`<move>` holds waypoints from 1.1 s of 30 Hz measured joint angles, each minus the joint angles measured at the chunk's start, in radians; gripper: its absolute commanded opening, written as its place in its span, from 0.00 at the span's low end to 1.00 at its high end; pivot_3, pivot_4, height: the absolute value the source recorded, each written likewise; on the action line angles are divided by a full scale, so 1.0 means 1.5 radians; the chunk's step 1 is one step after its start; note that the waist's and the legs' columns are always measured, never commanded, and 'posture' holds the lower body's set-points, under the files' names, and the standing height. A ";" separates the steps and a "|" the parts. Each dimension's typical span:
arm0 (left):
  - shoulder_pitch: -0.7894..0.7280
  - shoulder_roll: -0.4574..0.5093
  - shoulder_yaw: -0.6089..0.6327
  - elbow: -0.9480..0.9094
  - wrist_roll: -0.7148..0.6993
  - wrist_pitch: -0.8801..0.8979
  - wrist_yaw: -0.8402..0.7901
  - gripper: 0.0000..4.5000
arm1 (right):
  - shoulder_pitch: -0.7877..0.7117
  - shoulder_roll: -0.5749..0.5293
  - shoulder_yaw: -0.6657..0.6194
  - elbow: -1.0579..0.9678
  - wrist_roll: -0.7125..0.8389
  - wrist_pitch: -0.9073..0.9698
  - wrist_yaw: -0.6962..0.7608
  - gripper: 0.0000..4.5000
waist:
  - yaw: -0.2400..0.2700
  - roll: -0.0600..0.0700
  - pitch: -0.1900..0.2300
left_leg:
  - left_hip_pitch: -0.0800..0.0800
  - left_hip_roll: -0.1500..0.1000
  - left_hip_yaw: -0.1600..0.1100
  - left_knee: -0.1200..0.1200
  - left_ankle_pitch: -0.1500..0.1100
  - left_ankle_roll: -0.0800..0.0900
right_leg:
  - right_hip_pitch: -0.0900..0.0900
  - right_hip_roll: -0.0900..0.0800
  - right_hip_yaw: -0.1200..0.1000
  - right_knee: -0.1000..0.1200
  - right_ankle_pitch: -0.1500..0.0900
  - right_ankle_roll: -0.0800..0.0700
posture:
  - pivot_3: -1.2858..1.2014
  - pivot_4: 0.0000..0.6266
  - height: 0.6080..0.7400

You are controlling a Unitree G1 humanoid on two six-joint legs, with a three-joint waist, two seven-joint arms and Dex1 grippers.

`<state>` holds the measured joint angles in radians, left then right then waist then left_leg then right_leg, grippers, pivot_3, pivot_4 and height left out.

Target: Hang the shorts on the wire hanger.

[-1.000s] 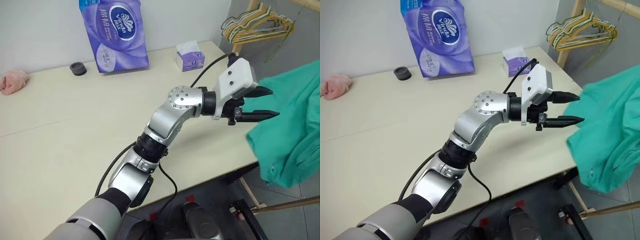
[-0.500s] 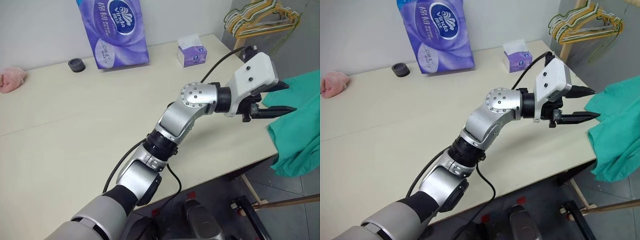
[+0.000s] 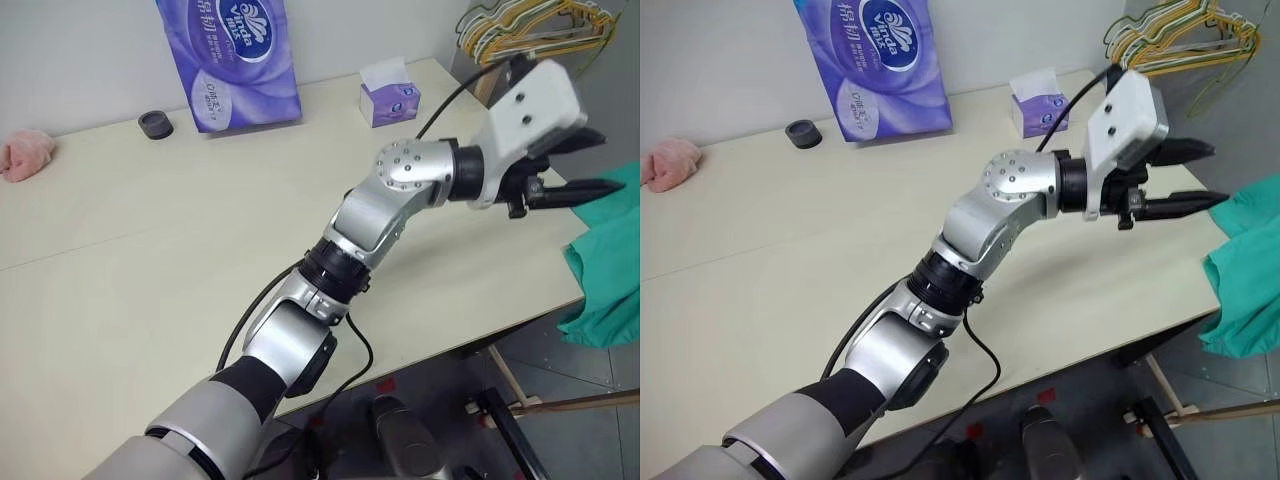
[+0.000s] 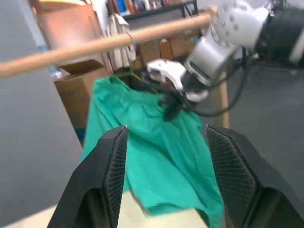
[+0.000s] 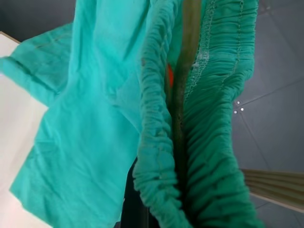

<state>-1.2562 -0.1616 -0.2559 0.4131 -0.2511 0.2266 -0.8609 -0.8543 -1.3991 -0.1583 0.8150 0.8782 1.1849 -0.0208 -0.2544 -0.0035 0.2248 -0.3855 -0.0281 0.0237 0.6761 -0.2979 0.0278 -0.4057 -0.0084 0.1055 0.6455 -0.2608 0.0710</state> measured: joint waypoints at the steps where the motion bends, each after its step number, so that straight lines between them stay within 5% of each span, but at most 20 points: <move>1: -0.007 -0.001 0.003 0.014 -0.004 -0.005 -0.001 0.61 | -0.009 0.002 0.001 0.007 -0.020 0.002 0.014 0.00 | 0.001 0.000 0.000 | 0.000 0.000 0.000 0.000 0.000 0.000 | 0.000 0.000 0.000 0.000 0.000 0.000 | 0.38 0.36 1.00; 14: -0.092 -0.007 0.049 0.146 -0.052 -0.059 -0.031 0.61 | -0.071 0.035 -0.001 0.039 -0.229 -0.001 0.135 0.00 | -0.001 0.000 0.000 | 0.002 -0.001 0.008 0.000 -0.002 0.002 | -0.001 0.000 0.010 0.000 0.001 0.004 | 0.38 0.35 1.00; 15: -0.093 -0.008 0.052 0.149 -0.055 -0.060 -0.031 0.62 | -0.071 0.036 -0.003 0.039 -0.239 -0.003 0.142 0.15 | -0.001 0.000 0.000 | 0.002 -0.001 0.008 0.000 -0.002 0.002 | -0.001 0.000 0.010 0.000 0.001 0.004 | 0.38 0.34 1.00; 26: -0.111 -0.008 0.063 0.157 -0.066 -0.073 -0.031 0.62 | -0.052 0.030 -0.044 -0.030 -0.299 0.036 0.200 0.96 | -0.011 0.000 0.000 | 0.002 -0.001 0.008 0.000 -0.002 0.002 | -0.002 0.000 0.011 0.000 0.001 0.004 | 0.38 0.33 1.00; 33: -0.111 -0.008 0.060 0.156 -0.066 -0.075 -0.031 0.62 | 0.026 0.006 -0.149 -0.224 -0.317 0.120 0.195 1.00 | -0.012 0.001 0.000 | 0.001 -0.001 0.008 0.000 -0.002 0.002 | -0.002 0.000 0.010 0.001 0.001 0.004 | 0.38 0.33 1.00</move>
<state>-1.4221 -0.1741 -0.1662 0.6471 -0.3495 0.1146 -0.9074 -0.8159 -1.3908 -0.3816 0.4793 0.4030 1.3647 0.2719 -0.2730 -0.0025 0.2246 -0.3838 -0.0290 0.0350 0.6764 -0.3005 0.0311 -0.4089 -0.0088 0.1212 0.6468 -0.2590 0.0770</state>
